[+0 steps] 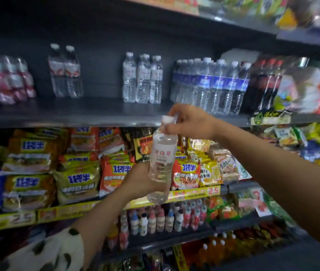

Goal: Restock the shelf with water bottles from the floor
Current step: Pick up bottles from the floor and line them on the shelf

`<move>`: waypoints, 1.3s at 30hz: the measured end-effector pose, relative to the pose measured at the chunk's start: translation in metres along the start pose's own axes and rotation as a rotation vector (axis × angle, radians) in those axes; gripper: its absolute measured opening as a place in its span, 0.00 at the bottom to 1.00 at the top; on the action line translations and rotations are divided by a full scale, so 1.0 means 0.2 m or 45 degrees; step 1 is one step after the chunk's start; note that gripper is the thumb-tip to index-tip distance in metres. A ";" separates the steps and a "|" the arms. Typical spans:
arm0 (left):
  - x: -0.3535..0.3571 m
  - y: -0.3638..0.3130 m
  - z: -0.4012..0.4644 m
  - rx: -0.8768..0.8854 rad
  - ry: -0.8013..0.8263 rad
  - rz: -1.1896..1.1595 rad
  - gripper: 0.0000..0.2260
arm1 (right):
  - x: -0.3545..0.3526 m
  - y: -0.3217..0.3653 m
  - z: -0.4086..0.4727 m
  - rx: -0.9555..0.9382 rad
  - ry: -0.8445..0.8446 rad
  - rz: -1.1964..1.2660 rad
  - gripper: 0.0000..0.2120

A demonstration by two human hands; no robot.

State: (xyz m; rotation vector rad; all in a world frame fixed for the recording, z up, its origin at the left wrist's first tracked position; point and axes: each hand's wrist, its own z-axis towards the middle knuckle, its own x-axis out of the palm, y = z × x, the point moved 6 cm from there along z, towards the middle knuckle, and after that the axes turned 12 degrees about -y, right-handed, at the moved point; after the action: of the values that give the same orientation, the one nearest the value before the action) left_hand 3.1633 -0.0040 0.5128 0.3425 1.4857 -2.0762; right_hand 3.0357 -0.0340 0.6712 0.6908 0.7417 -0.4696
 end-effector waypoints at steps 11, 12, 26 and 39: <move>-0.44 -0.40 0.47 0.089 -0.304 0.211 0.19 | -0.26 0.23 0.45 -0.041 -0.241 0.052 0.15; -0.48 -0.44 0.54 0.095 -0.330 0.236 0.18 | -0.29 0.24 0.53 -0.050 -0.267 0.050 0.14; -0.64 -0.14 1.44 -0.047 -0.356 0.232 0.15 | 0.05 -0.09 1.55 -0.080 -0.179 0.114 0.15; -0.69 0.21 1.80 -0.147 -0.414 0.250 0.16 | 0.39 -0.20 1.99 -0.112 -0.091 0.010 0.17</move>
State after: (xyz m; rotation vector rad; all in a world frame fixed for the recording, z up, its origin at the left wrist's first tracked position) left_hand 3.3394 -0.3083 0.6782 0.0946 1.3124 -1.7847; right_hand 3.2413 -0.3571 0.8106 0.5911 0.6879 -0.4499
